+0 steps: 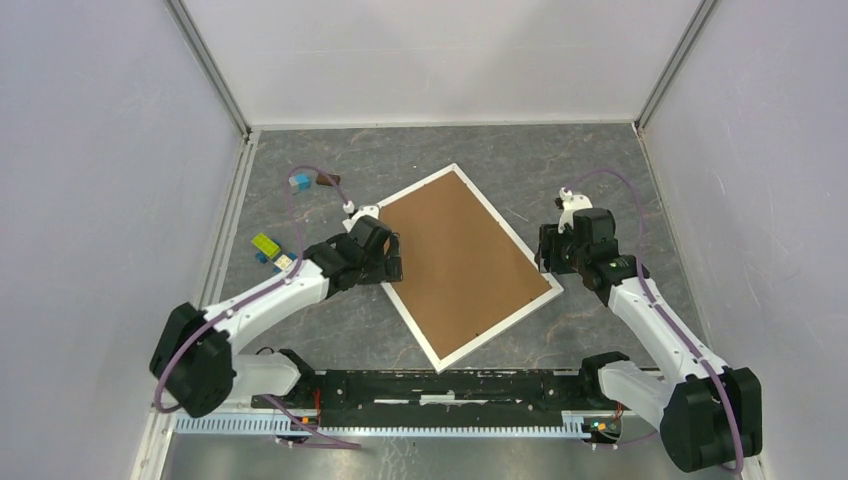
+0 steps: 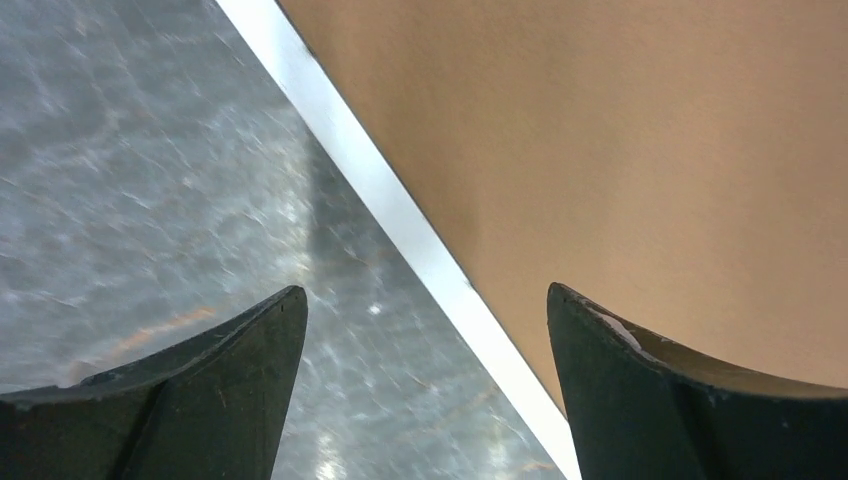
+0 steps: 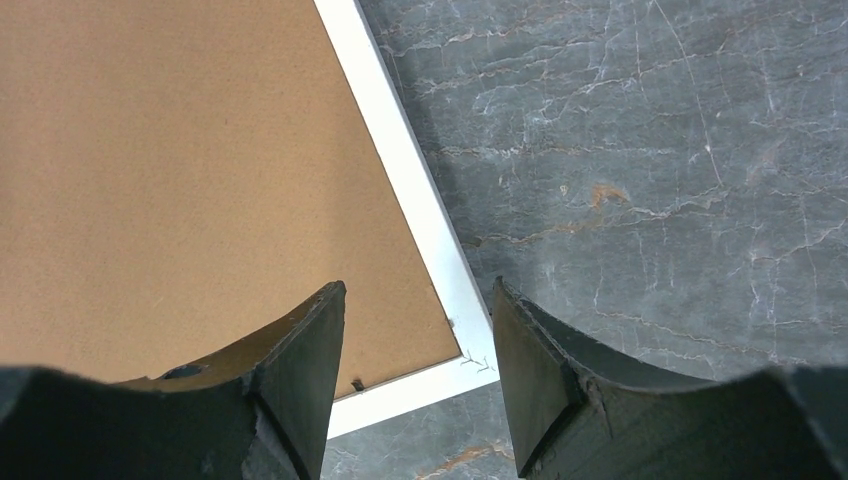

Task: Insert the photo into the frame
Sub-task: Adjust the photo frame at the center of the board.

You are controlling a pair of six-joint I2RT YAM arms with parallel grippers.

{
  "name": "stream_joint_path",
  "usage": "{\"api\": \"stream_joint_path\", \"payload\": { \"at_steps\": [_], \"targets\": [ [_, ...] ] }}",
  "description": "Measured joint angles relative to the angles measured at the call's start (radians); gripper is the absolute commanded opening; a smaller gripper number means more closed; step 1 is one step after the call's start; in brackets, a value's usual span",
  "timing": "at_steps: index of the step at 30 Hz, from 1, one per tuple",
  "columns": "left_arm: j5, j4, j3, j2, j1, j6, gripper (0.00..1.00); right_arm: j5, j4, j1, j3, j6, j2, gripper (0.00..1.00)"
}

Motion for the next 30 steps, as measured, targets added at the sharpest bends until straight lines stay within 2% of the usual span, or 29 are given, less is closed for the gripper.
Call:
{"api": "stream_joint_path", "payload": {
  "at_steps": [4, 7, 10, 16, 22, 26, 27, 29, 30],
  "targets": [
    [0.053, -0.016, -0.066, -0.106, -0.073, -0.145, 0.92, -0.003, -0.001, 0.0, -0.013, -0.003, -0.001, 0.61],
    [0.083, -0.015, -0.132, -0.147, -0.163, -0.293, 0.84, -0.003, -0.001, 0.0, -0.015, -0.007, 0.002, 0.61],
    [0.108, -0.005, -0.188, -0.145, -0.215, -0.402, 0.79, -0.003, 0.0, 0.0, -0.015, -0.008, 0.01, 0.61],
    [0.093, 0.02, -0.216, -0.064, -0.22, -0.517, 0.7, -0.026, 0.007, 0.0, -0.015, 0.006, 0.041, 0.61],
    [0.061, 0.082, -0.179, 0.021, -0.222, -0.521, 0.39, -0.052, 0.008, 0.0, -0.015, 0.016, 0.04, 0.61],
    [0.006, 0.099, -0.173, 0.022, -0.222, -0.474, 0.28, -0.062, 0.007, 0.0, -0.015, 0.016, 0.037, 0.61],
    [0.001, 0.1, -0.173, 0.02, -0.223, -0.461, 0.24, -0.063, 0.007, 0.0, -0.015, 0.014, 0.037, 0.61],
    [-0.01, 0.106, -0.174, 0.02, -0.214, -0.432, 0.05, -0.062, 0.009, 0.0, -0.015, 0.009, 0.037, 0.62],
    [-0.011, 0.112, -0.175, 0.02, -0.203, -0.42, 0.02, -0.062, 0.011, 0.0, -0.015, 0.008, 0.037, 0.62]
  ]
}}
